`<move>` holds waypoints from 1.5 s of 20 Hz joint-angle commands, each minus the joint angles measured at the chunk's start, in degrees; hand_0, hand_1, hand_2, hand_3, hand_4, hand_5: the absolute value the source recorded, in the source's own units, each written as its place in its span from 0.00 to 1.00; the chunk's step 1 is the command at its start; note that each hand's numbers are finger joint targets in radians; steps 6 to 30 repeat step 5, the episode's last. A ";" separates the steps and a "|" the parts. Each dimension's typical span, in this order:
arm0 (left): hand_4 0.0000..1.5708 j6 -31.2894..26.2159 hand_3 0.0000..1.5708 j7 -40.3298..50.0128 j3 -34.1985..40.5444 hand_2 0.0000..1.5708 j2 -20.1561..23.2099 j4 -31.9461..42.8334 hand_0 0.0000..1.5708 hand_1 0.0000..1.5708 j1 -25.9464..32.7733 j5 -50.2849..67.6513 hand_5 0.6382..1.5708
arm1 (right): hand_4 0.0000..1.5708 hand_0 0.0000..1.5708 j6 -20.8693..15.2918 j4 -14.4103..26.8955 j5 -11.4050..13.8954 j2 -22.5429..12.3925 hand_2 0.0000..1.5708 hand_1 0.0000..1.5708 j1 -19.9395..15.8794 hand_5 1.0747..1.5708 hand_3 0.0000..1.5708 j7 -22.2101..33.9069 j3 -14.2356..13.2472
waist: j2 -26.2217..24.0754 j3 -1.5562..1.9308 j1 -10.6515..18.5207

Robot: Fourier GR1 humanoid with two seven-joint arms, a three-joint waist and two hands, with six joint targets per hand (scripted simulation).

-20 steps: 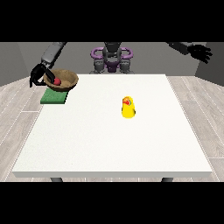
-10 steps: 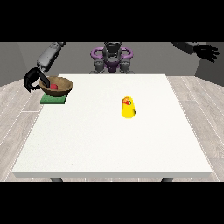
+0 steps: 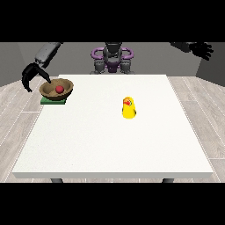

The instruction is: Pick the cup and pour the ball into the bowl, then pick the bowl and place it on the pad

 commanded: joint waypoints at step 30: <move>0.57 5.85 0.00 9.19 -8.26 0.00 -8.17 -2.26 0.00 0.00 3.21 -4.75 0.99 | 0.30 0.00 6.21 -4.25 -0.48 2.82 0.00 0.00 -4.86 0.72 0.00 7.13 3.59 | -17.85 -0.13 -3.07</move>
